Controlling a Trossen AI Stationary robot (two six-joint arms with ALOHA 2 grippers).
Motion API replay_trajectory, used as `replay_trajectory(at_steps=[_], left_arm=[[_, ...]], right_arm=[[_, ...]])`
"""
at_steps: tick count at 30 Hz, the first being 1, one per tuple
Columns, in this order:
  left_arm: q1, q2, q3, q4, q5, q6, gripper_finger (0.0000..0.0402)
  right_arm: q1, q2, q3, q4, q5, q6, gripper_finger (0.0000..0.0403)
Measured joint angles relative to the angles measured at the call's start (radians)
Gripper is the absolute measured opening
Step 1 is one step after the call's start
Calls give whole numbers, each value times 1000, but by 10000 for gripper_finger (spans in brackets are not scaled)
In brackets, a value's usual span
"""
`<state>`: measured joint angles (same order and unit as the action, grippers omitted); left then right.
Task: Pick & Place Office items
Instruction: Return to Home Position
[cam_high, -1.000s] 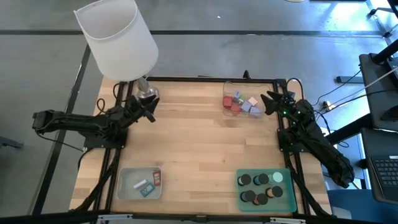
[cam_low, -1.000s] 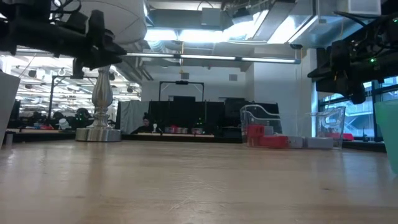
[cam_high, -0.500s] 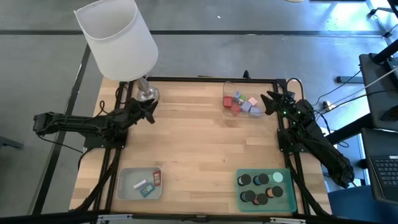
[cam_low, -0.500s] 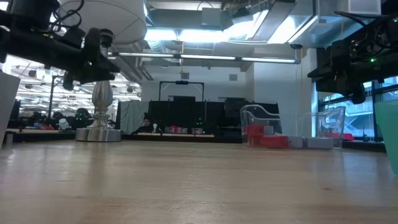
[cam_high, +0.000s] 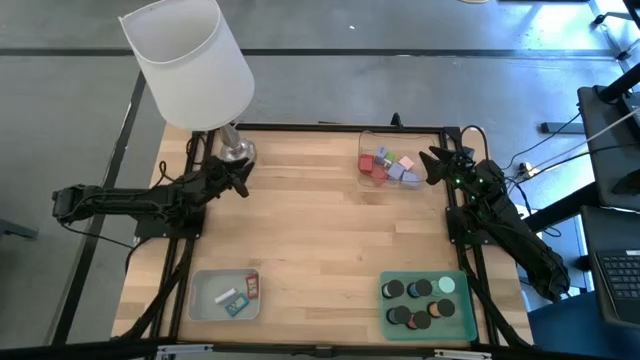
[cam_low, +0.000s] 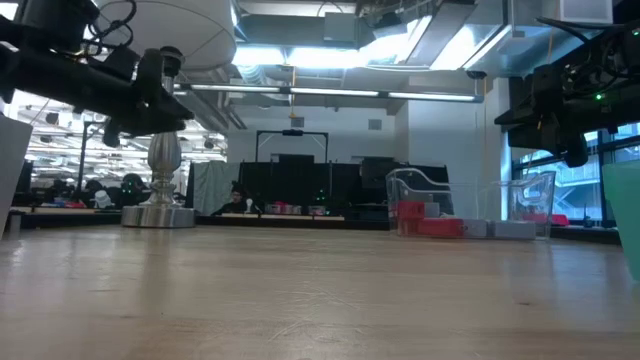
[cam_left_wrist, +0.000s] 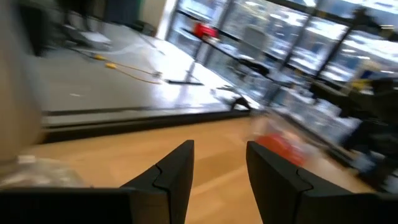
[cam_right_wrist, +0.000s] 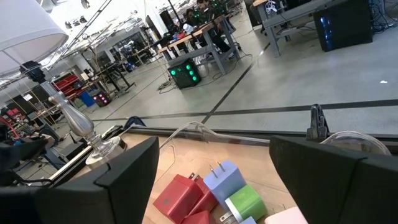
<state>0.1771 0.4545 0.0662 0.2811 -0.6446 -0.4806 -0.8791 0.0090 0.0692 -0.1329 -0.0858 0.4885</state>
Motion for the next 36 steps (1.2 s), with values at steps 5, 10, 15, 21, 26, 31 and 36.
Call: replay_trajectory(at_steps=[5,10,15,21,26,31,36], left_arm=[[29,0,0,70,200,39,143],[50,0,0,58,228,80,143],[57,1,0,7,135,99,143],[56,2,0,4,140,101,143],[56,2,0,4,140,101,143],[56,2,0,4,140,101,143],[56,2,0,4,141,101,143]], right_arm=[[0,0,0,0,0,0,307],[0,0,0,0,0,0,307],[0,0,0,0,0,0,307],[0,0,0,0,0,0,307],[0,0,0,0,0,0,307],[0,0,0,0,0,0,307],[0,0,0,0,0,0,307]])
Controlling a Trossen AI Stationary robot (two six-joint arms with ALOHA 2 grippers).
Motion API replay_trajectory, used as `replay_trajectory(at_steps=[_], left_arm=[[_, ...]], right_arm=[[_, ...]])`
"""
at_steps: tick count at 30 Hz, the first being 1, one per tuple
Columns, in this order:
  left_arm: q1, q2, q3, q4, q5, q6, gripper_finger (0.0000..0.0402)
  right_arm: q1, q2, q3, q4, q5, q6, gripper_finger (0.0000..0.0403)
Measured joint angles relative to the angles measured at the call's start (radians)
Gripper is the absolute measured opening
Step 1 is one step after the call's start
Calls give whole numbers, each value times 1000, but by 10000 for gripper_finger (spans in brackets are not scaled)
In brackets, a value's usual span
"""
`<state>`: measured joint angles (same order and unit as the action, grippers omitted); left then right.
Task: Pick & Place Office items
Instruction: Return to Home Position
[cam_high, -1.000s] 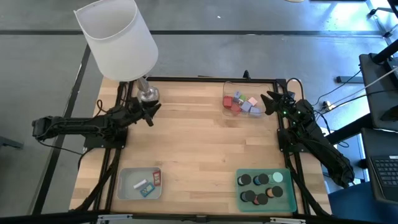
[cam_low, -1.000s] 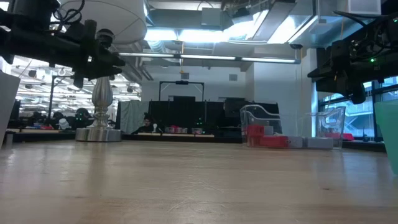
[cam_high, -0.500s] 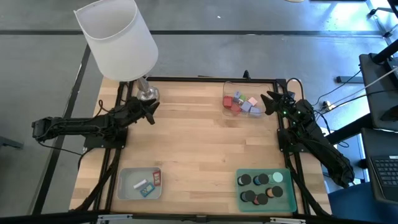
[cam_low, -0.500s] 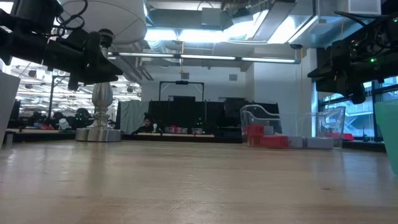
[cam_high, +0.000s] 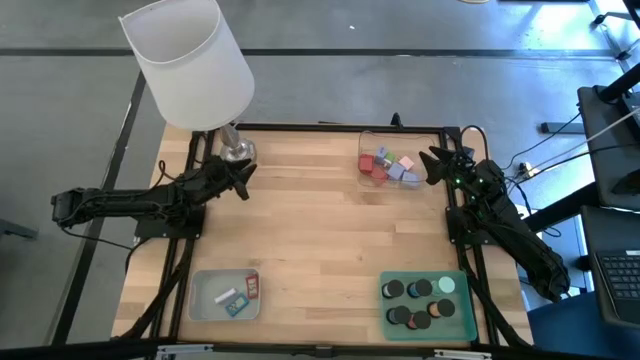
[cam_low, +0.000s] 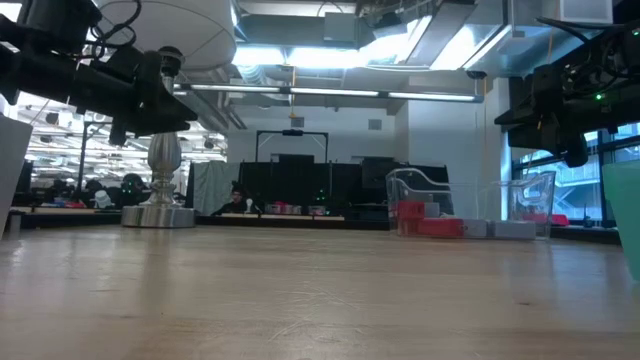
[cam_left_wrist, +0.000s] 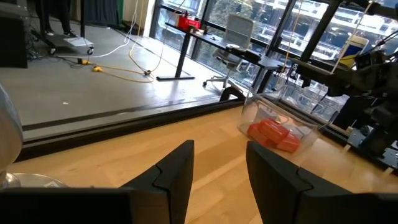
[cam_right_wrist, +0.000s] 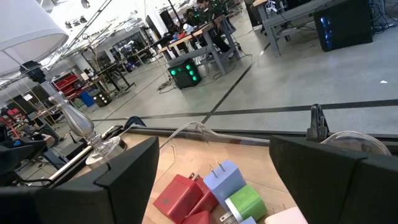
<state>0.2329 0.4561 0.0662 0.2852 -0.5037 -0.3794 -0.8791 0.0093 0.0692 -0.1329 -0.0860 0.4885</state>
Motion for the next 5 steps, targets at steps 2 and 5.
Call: replay_trajectory(at_steps=[2,5], left_arm=[[0,0,0,0,0,0,143],[0,0,0,0,0,0,143]], right_arm=[[0,0,0,0,0,0,307],[0,0,0,0,0,0,307]])
